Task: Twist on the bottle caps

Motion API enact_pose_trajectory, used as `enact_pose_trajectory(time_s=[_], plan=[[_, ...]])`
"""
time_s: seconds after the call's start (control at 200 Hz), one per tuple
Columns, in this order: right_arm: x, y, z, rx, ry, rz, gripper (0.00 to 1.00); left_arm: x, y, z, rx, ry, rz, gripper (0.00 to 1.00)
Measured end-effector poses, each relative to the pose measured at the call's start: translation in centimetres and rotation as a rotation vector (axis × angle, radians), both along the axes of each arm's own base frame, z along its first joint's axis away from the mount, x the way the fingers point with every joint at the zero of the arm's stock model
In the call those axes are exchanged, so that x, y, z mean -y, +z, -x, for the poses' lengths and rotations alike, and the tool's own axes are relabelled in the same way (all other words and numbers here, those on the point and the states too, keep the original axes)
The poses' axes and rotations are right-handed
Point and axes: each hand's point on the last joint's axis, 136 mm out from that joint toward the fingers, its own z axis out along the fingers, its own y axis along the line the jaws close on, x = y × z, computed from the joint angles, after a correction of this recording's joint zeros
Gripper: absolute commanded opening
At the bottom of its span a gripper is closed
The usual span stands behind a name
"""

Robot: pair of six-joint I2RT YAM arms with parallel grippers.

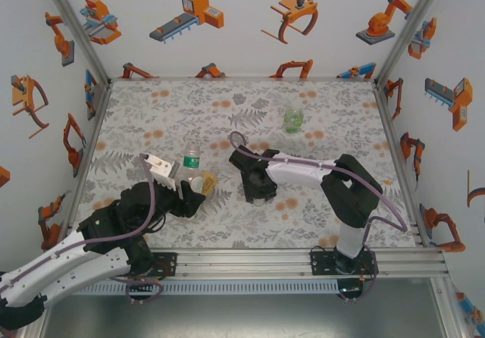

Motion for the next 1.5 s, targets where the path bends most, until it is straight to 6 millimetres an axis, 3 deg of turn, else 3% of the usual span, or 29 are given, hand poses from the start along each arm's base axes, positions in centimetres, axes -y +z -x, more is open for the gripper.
enact_pose_trajectory(time_s=[0.656, 0.796, 1.112, 1.297, 1.497], plan=[[0.0, 0.1, 0.1, -0.001, 0.0, -0.003, 0.37, 0.1, -0.2, 0.0, -0.004, 0.0, -0.006, 0.15], [-0.1, 1.3, 0.0, 0.018, 0.0, -0.024, 0.35, 0.3, -0.3, 0.1, -0.008, -0.011, -0.007, 0.15], [0.0, 8.7, -0.2, 0.147, 0.034, -0.159, 0.31, 2.6, -1.7, 0.9, -0.023, -0.155, -0.115, 0.16], [0.7, 14.8, 0.5, 0.267, 0.117, -0.271, 0.28, 4.4, -0.7, 1.8, 0.022, -0.297, -0.178, 0.17], [2.1, 21.7, 2.4, 0.433, 0.258, -0.405, 0.23, 6.4, 0.0, 3.6, 0.088, -0.5, -0.242, 0.16]])
